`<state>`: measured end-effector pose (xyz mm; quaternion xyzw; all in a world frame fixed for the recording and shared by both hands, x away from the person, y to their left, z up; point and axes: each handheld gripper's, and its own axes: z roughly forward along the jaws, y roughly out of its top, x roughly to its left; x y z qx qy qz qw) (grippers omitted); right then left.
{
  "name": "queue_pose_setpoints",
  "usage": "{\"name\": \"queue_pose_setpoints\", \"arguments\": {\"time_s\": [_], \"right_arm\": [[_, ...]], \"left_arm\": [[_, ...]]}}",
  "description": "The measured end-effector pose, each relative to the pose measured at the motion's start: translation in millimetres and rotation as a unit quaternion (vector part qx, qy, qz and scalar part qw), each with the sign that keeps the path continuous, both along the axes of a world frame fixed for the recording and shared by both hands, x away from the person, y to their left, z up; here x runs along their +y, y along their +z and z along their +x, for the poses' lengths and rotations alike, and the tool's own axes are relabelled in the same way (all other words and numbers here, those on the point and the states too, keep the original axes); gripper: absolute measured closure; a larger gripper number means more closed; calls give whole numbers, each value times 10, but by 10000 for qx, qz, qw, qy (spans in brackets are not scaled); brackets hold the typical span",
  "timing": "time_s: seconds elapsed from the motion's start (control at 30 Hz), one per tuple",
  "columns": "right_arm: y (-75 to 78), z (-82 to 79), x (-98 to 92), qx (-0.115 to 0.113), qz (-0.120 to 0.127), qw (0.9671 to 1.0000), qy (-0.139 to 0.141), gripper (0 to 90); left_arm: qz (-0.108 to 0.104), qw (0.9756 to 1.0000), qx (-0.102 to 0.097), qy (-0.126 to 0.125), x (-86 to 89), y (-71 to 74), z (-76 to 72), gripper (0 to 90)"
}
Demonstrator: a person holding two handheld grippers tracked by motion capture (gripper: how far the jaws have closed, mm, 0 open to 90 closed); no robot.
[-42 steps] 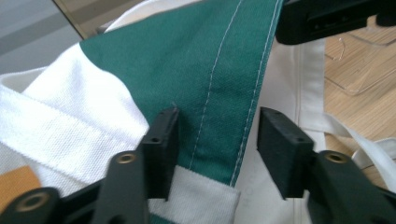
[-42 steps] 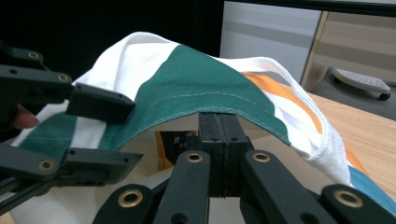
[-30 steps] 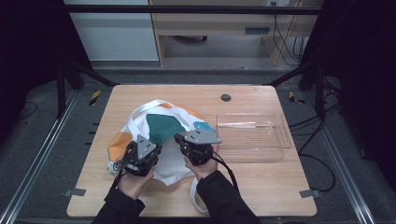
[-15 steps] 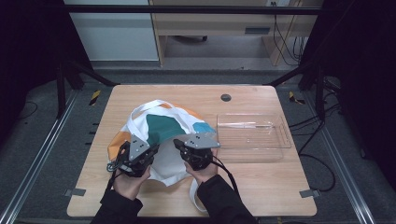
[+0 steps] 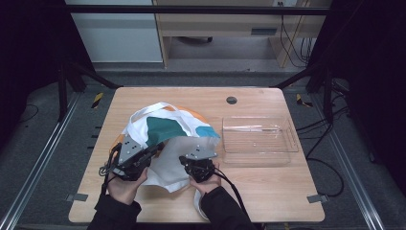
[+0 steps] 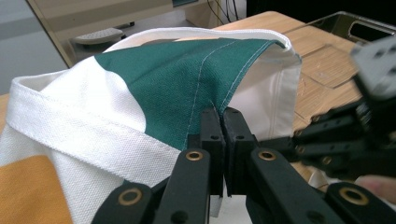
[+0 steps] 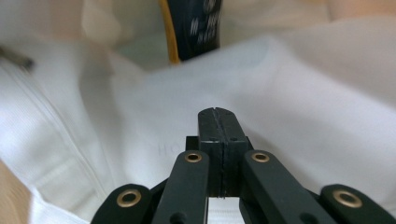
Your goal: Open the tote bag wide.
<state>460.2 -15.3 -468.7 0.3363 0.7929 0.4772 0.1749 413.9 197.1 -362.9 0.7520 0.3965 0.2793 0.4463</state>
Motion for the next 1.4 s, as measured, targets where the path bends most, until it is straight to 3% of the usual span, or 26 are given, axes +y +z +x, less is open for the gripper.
{"name": "queue_pose_setpoints", "arguments": {"time_s": [0.13, 0.3, 0.67, 1.23, 1.4], "right_arm": [[-104, 9, 65, 81, -219, 9997, 31, 900], [-221, 23, 87, 236, -315, 9992, 19, 900], [-365, 71, 134, 497, -703, 9963, 38, 900], [-384, 17, 137, 489, -808, 9955, 71, 900], [-381, 2, 134, 530, -801, 9953, 89, 900]], "left_arm": [[-46, 10000, -47, 10, 26, 29, -11, 881], [-133, 9999, -97, 21, 64, 74, -28, 883], [-254, 9995, -193, 86, 149, 153, -48, 885], [-251, 9988, -386, 166, 175, 319, 33, 888], [-340, 9984, -398, 226, 191, 355, 70, 889]]}}
